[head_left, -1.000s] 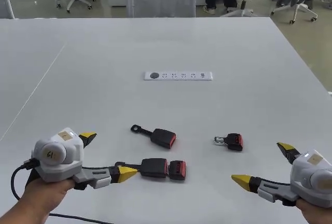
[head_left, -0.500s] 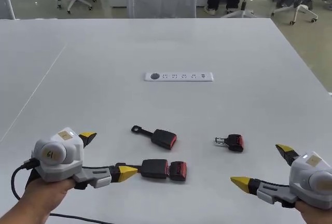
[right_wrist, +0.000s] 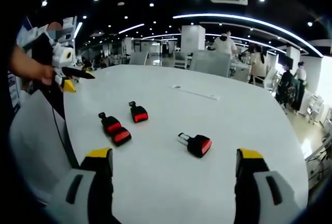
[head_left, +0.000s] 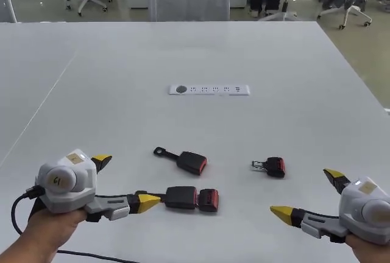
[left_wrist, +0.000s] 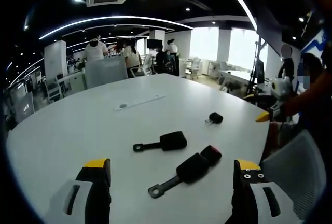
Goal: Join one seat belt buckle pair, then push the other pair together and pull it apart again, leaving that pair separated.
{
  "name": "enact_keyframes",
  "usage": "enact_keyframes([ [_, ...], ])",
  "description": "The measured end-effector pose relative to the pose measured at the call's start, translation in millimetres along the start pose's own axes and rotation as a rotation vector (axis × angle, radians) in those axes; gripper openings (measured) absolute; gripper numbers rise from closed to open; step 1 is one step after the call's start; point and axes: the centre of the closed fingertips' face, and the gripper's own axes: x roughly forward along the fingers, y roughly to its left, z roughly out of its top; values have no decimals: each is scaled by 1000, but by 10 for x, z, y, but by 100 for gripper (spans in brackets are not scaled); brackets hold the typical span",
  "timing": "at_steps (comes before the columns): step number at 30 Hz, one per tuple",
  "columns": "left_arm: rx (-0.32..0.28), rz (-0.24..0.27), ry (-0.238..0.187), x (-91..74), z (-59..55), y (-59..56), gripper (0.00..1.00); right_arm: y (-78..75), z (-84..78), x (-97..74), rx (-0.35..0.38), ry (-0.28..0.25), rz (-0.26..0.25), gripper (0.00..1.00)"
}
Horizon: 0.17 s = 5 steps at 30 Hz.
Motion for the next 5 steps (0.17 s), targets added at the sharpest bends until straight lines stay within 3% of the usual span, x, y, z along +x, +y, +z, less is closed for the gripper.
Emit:
enact_keyframes([
  [5,-1,-2,1,5,1,0,100,6,-3,2,4,0,-1,100],
])
